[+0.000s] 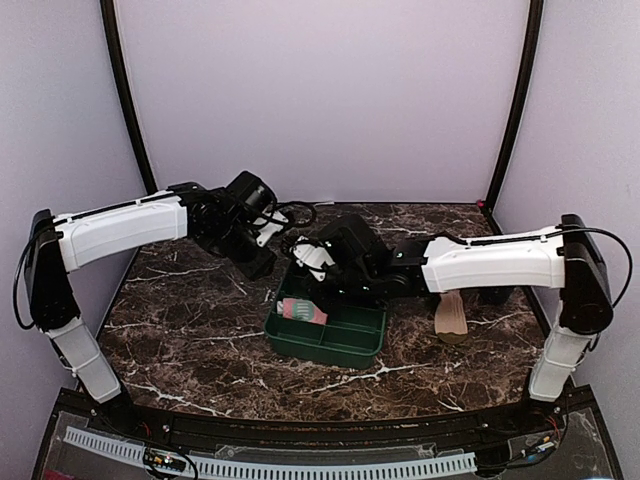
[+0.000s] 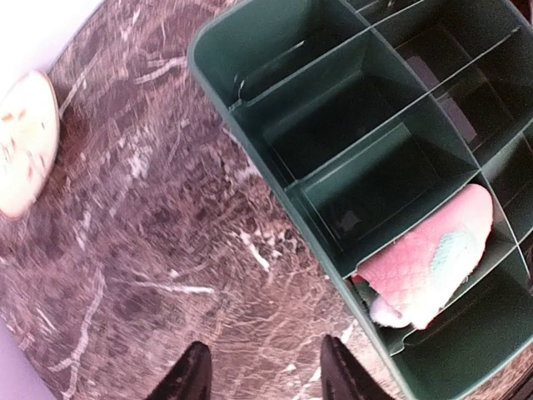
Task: Roll the socks
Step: Adjust the sock in the storage box.
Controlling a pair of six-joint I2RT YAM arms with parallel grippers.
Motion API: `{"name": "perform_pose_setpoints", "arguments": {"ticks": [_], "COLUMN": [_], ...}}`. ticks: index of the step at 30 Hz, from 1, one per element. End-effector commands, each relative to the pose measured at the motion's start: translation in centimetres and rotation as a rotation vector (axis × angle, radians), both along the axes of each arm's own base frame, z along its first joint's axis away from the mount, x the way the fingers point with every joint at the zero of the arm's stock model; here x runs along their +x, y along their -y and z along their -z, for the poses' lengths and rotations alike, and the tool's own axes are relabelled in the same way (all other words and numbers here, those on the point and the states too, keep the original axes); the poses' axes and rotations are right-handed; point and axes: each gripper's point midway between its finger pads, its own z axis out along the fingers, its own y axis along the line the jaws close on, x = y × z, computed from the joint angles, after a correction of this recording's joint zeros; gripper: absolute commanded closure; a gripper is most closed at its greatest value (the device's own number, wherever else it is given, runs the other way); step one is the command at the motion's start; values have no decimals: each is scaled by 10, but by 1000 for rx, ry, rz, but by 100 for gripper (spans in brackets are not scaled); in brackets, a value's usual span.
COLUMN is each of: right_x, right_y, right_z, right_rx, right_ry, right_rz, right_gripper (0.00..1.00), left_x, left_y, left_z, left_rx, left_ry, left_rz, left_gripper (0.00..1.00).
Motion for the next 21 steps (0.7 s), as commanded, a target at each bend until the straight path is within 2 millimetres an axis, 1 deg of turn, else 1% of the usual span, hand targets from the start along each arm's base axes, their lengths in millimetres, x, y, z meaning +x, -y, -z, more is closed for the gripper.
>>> {"name": "perform_pose_setpoints", "arguments": {"ticks": [1,4,9,14,21], "right_x": [-6,-8,-10,-11,-5], "right_y": [-29,-37,-46,-52,-54], "right_z": [-1,5,15,25,41], "right_rx": [75,84,84,72,53], "right_ry": [-77,-104,-136,-162,-180], "right_rz": [-73,-90,-108,-120,-106], "right_gripper": [100,100,100,100,100], "left_x": [-7,-9,-11,-12,-13], "left_y": [-4,-14,-33,-47,-56], "left_z": [1,10,24,34,40], "left_rx": [-91,-94,-75,-89,-95], "left_ry": [0,-13,-19,-33,-35], "left_rz": [-115,-168,-240,-286,-323], "left_gripper": [56,59,59,58,57]}}
